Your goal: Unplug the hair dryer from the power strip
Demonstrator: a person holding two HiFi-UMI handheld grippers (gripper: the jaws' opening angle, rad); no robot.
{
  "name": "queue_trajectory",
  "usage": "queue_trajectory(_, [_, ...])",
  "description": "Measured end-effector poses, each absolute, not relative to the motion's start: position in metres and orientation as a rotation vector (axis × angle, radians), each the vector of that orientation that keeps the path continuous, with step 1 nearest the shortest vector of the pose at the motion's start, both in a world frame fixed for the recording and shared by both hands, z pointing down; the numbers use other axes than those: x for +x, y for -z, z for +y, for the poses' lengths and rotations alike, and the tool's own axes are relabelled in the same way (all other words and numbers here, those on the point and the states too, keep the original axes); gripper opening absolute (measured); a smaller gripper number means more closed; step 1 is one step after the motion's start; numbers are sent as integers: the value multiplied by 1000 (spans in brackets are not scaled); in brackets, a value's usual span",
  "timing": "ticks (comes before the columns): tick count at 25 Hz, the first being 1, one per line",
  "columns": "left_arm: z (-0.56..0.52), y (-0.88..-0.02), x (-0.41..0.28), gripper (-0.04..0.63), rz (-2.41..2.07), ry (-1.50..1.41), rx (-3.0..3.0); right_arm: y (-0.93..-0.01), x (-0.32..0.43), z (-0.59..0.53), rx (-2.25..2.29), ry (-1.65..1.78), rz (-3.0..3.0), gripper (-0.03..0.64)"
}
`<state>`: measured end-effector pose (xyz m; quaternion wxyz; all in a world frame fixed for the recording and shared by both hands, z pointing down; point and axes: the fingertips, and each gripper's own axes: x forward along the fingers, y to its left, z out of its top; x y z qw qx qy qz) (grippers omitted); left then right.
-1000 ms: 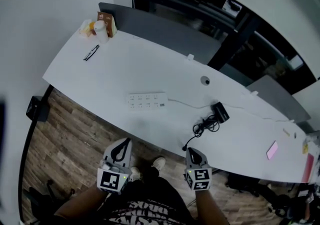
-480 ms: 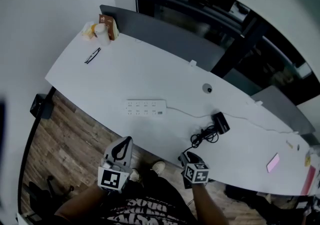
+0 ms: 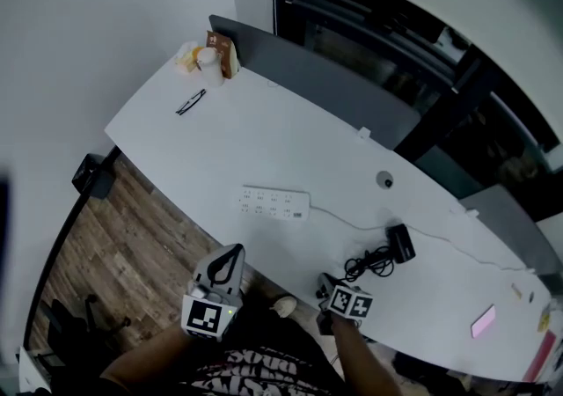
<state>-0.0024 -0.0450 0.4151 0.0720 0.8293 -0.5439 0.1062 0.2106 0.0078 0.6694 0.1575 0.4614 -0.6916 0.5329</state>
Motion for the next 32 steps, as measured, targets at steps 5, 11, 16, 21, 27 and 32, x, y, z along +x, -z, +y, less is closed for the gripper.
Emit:
queue_trajectory(5, [-60,-416,-26,26,-1678,-322,2463,-606,200,-36,1415,-1702,-2263,41])
queue_trajectory(11, [-98,-438,-47,26,-1611,-345,2483,-509,207,-94,1573,-1784,-2661,41])
queue_trajectory(16, [-147,-495,-69,28,-1491,-506,2561,-475,202,-119,1706,-1818,-2779,41])
queue_trajectory(21, [-189,-551,-71,28,-1251,-613,2584,-472,183,-130,1879,-1772,-2739,41])
queue_trajectory(27, [-219,-587,-53,27,-993,-625,2574,-502,158,-152,2025,-1737,-2656,41])
queue_trajectory(32, [-214,-589,-30,28,-837,-572,2601,-541,144,-169,2073,-1662,-2558,41])
